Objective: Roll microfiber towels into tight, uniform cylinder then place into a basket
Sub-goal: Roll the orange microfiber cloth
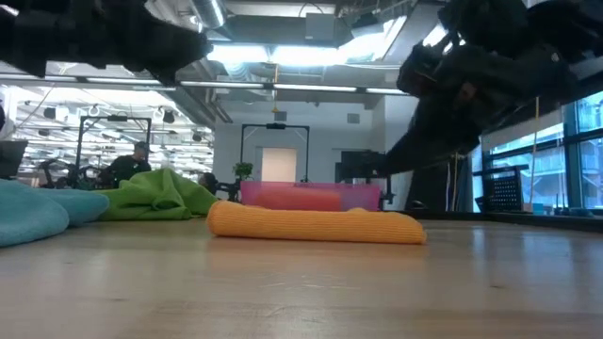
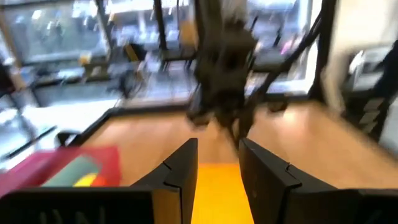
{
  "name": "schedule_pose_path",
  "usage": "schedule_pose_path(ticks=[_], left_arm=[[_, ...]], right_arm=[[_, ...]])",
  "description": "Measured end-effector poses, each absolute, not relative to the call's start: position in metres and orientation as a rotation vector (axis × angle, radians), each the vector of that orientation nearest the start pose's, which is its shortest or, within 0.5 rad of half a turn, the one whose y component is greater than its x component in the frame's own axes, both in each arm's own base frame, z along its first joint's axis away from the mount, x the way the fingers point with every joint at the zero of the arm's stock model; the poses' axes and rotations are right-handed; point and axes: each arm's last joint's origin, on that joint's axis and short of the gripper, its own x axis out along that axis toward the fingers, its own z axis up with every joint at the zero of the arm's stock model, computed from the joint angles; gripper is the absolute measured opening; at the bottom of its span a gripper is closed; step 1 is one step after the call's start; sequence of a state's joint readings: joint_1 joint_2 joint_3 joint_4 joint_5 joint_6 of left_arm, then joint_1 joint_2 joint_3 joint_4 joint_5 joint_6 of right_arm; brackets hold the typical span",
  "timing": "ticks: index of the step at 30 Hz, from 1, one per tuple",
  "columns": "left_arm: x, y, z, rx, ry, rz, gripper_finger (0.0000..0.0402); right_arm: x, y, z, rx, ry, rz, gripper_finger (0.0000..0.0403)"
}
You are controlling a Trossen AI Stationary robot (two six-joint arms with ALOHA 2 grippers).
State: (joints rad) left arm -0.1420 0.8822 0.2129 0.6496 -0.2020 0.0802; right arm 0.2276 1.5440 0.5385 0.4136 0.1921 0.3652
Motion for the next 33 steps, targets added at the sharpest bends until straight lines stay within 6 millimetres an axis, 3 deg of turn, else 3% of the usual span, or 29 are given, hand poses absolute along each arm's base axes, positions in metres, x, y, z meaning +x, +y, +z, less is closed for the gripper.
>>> schedule_pose_path(ticks=[5, 19, 27, 33], left_arm=[[0.194, -0.024, 0.206, 0.073, 0.180, 0.105, 0.0107], [0.250, -0.063, 0.187, 0.187, 0.492, -0.121, 0.0105], [0.274, -0.074, 0.169, 0.224, 0.577, -0.132, 0.0120], [0.282, -0.078, 0.152, 0.284, 0.697, -0.153, 0.0158]], right_arm=[[0.266, 0.060, 0.139, 0.219, 0.599, -0.052, 0.0011], [0.261, 0.099, 0.150, -0.005, 0.585, 0.059, 0.0026], [0.257, 0.104, 0.149, 0.014, 0.604, 0.068, 0.0102], [0.257, 0.104, 0.148, 0.038, 0.610, 0.060, 0.0164]])
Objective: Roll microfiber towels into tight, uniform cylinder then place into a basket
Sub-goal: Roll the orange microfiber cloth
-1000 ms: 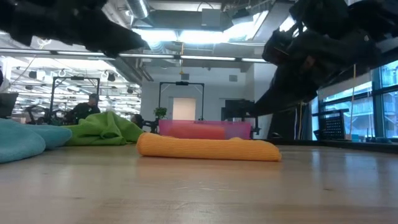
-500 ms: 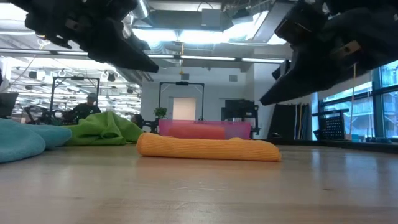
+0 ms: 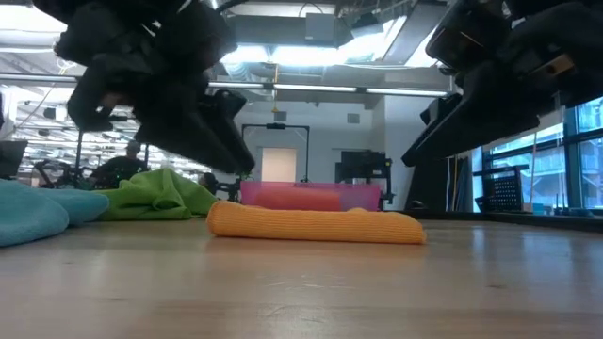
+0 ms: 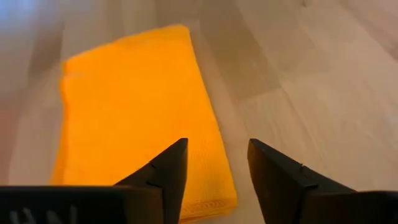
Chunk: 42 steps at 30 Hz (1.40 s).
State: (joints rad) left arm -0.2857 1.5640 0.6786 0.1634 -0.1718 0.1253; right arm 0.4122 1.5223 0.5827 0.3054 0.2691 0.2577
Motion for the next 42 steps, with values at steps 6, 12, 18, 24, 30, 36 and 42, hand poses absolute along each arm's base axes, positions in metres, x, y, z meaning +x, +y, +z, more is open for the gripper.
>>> schedule_pose_path(ticks=[6, 12, 18, 24, 30, 36, 42], left_arm=[[0.282, -0.086, 0.146, 0.363, 0.778, -0.182, 0.0198], [0.271, -0.096, 0.141, 0.591, 0.854, -0.144, 0.0208], [0.266, -0.106, 0.141, 0.776, 0.845, -0.160, 0.0208], [0.266, -0.111, 0.135, 0.879, 0.849, -0.200, 0.0206], [0.275, -0.114, 0.120, 0.876, 0.825, -0.195, 0.0207], [0.277, -0.111, 0.116, 0.871, 0.838, -0.185, 0.0204], [0.281, -0.102, 0.116, 0.855, 0.851, -0.158, 0.0204]], right_arm=[[0.256, 0.104, 0.147, 0.031, 0.623, 0.058, 0.0188], [0.256, 0.103, 0.146, 0.025, 0.631, 0.056, 0.0189], [0.256, 0.102, 0.146, 0.008, 0.622, 0.009, 0.0189], [0.256, 0.102, 0.146, 0.010, 0.622, 0.007, 0.0189], [0.256, 0.102, 0.146, 0.010, 0.622, 0.007, 0.0189], [0.256, 0.102, 0.146, 0.009, 0.625, 0.006, 0.0189], [0.256, 0.102, 0.146, 0.007, 0.625, 0.006, 0.0189]])
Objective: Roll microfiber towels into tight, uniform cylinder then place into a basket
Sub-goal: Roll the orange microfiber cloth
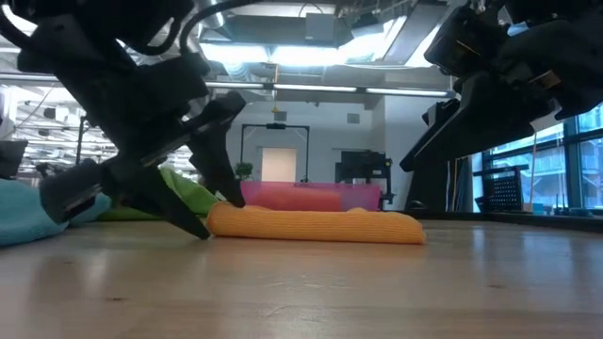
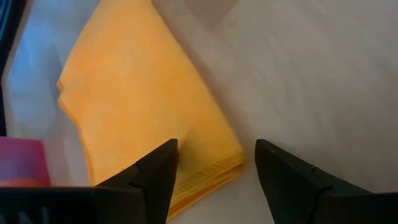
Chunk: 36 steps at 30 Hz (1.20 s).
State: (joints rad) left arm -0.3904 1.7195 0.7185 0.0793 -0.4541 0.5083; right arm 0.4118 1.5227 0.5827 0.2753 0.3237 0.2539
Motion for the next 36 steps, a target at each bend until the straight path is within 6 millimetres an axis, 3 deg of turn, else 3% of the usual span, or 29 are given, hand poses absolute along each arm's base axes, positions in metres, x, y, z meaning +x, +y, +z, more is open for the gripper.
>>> schedule_pose_path(ticks=[7, 12, 23, 36], left_arm=[[0.284, -0.092, 0.116, 0.872, 0.869, -0.153, 0.0201], [0.285, -0.088, 0.115, 0.870, 0.876, -0.172, 0.0178], [0.284, -0.089, 0.114, 0.853, 0.879, -0.193, 0.0096], [0.285, -0.085, 0.113, 0.823, 0.891, -0.166, 0.0039]], right_arm=[[0.256, 0.102, 0.146, 0.007, 0.625, 0.006, 0.0189], [0.256, 0.102, 0.146, 0.001, 0.625, 0.007, 0.0189], [0.259, 0.106, 0.123, -0.186, 0.706, 0.149, 0.0197], [0.262, 0.105, 0.118, -0.436, 0.700, 0.144, 0.0213]])
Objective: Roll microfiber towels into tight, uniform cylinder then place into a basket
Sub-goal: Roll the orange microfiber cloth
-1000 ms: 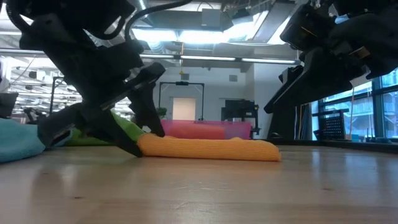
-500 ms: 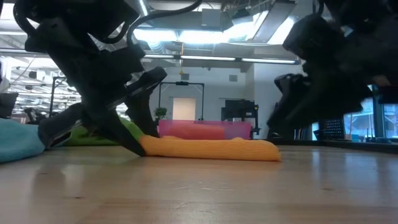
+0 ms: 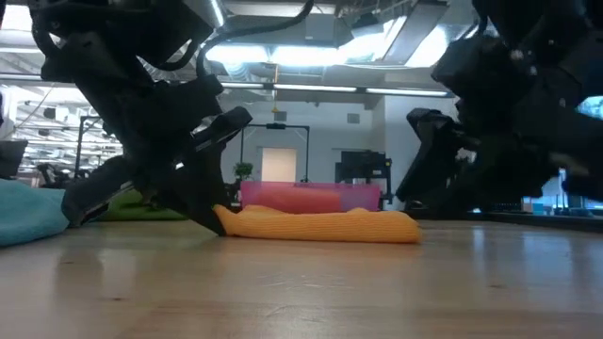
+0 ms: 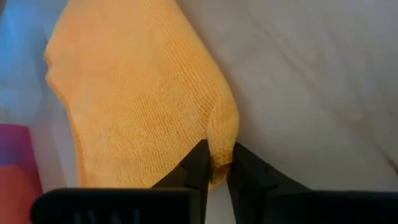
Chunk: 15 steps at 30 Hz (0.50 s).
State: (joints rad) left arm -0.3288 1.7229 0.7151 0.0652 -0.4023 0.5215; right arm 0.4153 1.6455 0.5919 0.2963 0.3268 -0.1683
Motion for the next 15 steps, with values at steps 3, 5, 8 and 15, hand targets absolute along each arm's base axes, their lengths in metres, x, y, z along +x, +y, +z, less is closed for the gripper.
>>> schedule_pose_path(ticks=[3, 5, 8, 15], left_arm=[[0.286, -0.082, 0.113, 0.780, 0.895, -0.137, 0.0030], [0.287, -0.079, 0.113, 0.742, 0.898, -0.112, 0.0023], [0.288, -0.075, 0.113, 0.697, 0.901, -0.082, 0.0011], [0.290, -0.071, 0.113, 0.635, 0.899, -0.125, 0.0002]], right_arm=[[0.262, 0.105, 0.111, -0.479, 0.723, 0.139, 0.0213], [0.262, 0.105, 0.108, -0.508, 0.733, 0.131, 0.0213], [0.262, 0.104, 0.103, -0.534, 0.749, 0.112, 0.0213], [0.264, 0.104, 0.097, -0.616, 0.757, 0.079, 0.0213]])
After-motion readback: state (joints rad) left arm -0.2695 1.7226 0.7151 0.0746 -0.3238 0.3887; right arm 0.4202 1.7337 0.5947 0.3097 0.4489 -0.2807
